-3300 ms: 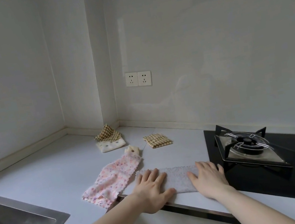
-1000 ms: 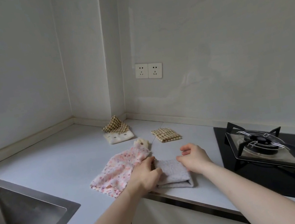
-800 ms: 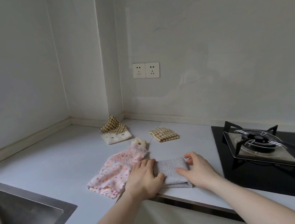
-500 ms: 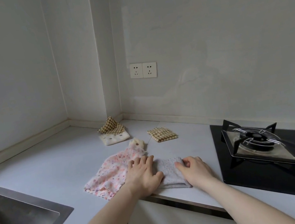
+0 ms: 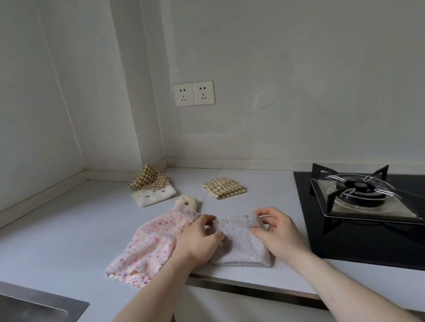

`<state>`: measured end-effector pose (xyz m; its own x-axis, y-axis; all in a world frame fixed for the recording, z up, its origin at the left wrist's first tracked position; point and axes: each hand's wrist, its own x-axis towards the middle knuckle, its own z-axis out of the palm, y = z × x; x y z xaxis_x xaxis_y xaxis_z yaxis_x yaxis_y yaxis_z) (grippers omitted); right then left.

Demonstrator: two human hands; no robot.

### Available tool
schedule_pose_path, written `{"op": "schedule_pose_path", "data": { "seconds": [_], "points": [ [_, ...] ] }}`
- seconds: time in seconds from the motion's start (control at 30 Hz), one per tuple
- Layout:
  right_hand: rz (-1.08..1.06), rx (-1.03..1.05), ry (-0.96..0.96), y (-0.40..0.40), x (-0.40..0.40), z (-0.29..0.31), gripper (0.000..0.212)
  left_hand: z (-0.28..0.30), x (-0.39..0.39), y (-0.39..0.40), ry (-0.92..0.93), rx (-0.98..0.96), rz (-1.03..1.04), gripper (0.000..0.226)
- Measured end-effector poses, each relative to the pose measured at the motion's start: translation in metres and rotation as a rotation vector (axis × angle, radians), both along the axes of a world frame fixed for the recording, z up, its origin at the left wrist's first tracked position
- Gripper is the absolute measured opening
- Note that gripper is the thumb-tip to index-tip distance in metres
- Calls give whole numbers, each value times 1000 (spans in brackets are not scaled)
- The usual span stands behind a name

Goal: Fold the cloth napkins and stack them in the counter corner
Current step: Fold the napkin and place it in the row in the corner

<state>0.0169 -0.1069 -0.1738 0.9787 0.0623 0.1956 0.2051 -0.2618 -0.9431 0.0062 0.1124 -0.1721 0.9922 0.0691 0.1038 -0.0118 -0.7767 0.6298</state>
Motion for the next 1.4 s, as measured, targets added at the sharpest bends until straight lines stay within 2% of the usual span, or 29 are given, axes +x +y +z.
{"op": "schedule_pose_path", "data": {
  "seconds": [0.1,0.17,0.27,0.4,0.5,0.67,0.87,1.1,1.17,1.23,1.4],
  "points": [
    [46,-6,-19,-2,-1,0,45,0,-1,-1,-32,-100,-7,51],
    [34,-27,-46,-1,0,-1,51,0,-1,0,-69,-135,-11,48],
    [-12,-78,-60,1,0,-4,44,1,-5,1,-126,-210,-38,34],
    [-74,-112,-61,2,-1,-4,21,1,-7,2,-177,-212,-46,7],
    [-94,-108,-74,2,-4,-4,11,-1,-8,2,-204,-272,-24,10],
    [-103,-90,-78,3,-7,-3,10,-1,-10,2,-258,-347,24,17],
    [-104,-36,-89,4,-5,-5,19,-1,-11,3,-251,-318,-3,10],
    [-120,-131,-159,4,5,-16,13,-5,-5,2,-246,-272,-28,6],
    [-119,-131,-162,4,5,-16,12,-7,-4,3,-248,-276,-30,11],
    [-123,-132,-174,4,4,-14,13,-8,-3,3,-233,-308,-52,15],
    [-147,-124,-178,3,6,-16,20,-8,-3,4,-266,-288,-71,6]
  ]
}}
